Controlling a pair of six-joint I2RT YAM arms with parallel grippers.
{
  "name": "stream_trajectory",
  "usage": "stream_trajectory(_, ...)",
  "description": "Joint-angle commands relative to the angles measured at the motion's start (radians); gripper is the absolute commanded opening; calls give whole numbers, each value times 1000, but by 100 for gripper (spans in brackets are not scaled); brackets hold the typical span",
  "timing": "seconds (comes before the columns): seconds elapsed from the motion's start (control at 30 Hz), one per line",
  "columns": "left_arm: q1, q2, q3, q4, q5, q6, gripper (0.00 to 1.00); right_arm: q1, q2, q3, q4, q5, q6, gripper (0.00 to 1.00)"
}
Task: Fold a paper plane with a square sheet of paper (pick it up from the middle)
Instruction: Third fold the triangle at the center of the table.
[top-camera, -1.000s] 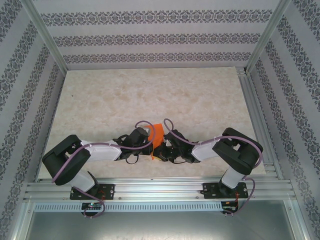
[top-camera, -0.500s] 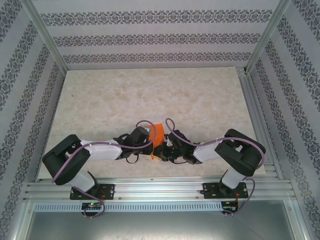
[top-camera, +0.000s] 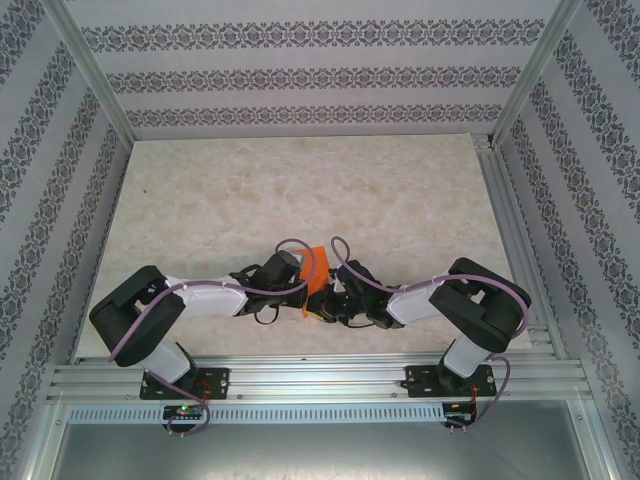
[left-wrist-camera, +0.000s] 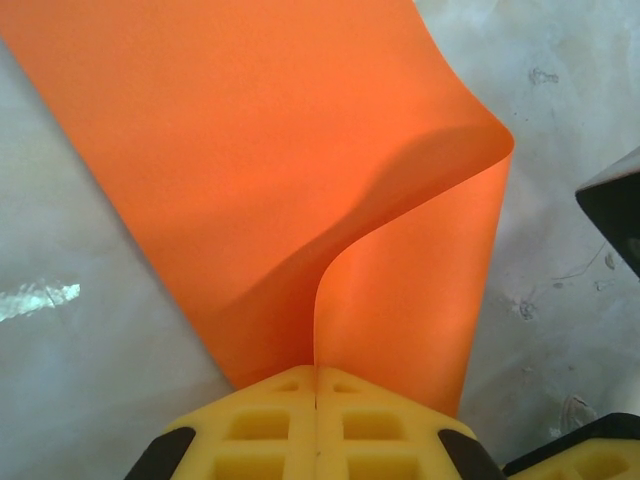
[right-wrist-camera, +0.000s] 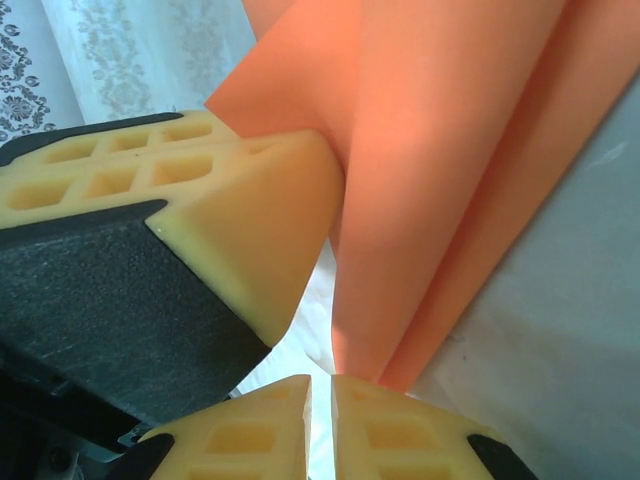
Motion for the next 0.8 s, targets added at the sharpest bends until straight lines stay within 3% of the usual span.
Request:
stream_trajectory(0.0,14,21,8,11,17,14,3,8,13,22,-21,18,-14,14)
stream_trajectory(0.3,15,31,-1,26,24,-5,3,9,-5,65,-182,41,-69,13)
stream_trajectory(0.47,15,29,-27,53,29,-34,3,16,-24,134,-422,88,-150,13)
stream_trajectory(0.77,15,22,-34,48,28,-43,3,24,-74,185,-494,88,-192,13)
